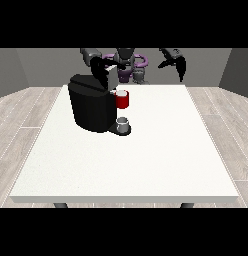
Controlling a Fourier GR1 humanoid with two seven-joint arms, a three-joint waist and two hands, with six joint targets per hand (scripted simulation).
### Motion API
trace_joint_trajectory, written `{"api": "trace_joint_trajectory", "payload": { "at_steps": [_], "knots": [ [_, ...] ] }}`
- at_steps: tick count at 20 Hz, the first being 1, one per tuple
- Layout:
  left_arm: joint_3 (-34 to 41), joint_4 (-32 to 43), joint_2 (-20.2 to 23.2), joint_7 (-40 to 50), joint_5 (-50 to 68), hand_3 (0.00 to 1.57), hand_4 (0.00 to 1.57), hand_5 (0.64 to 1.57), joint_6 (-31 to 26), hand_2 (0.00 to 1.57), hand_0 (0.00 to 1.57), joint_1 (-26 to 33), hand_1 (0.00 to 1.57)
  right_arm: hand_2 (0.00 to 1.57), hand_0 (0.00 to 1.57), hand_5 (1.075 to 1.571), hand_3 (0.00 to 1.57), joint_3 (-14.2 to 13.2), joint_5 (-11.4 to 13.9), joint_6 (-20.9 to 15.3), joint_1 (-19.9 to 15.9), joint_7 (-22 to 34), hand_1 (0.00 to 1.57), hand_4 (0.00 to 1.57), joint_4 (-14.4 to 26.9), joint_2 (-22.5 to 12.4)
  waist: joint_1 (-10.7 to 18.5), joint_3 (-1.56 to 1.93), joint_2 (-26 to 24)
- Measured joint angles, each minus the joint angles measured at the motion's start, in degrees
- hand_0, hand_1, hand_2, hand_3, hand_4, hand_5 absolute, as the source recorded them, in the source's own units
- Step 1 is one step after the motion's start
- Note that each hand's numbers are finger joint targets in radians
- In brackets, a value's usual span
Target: Insert the coffee pod into the coffee machine and close the lid
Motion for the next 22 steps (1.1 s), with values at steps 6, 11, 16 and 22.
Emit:
{"api": "trace_joint_trajectory", "payload": {
  "at_steps": [6,11,16,22],
  "knots": [
    [-0.5,1.1,-0.3,-1.1,0.0,0.00,0.39,1.571,-0.3,0.00,0.00,-0.6,0.00,0.00,0.00,1.571,0.00,0.7,2.3,-1.9,-2.5,2.5,0.00,0.09,0.0,-0.9,1.1,0.34,1.0],
    [-1.3,0.9,-0.4,-2.1,-0.3,0.00,0.40,1.571,-0.6,0.00,0.00,-1.9,0.00,0.00,0.00,1.571,0.00,1.5,5.6,-2.9,-4.1,5.2,0.00,0.26,-0.6,-3.4,3.6,0.60,2.3],
    [-1.7,1.1,-0.3,-2.3,0.3,0.00,0.42,1.571,-1.7,0.00,0.00,-4.3,0.00,0.00,0.00,1.571,0.00,1.1,7.2,-3.1,-5.4,10.9,0.00,0.13,-3.1,-5.9,6.0,1.01,4.2],
    [-2.9,1.2,-0.4,-2.1,0.6,0.00,0.40,1.571,-3.1,0.00,0.00,-6.9,0.00,0.00,0.00,1.571,0.00,0.1,9.4,-2.4,-6.8,17.0,0.00,0.00,-6.1,-9.9,9.8,1.53,6.5]
  ]
}}
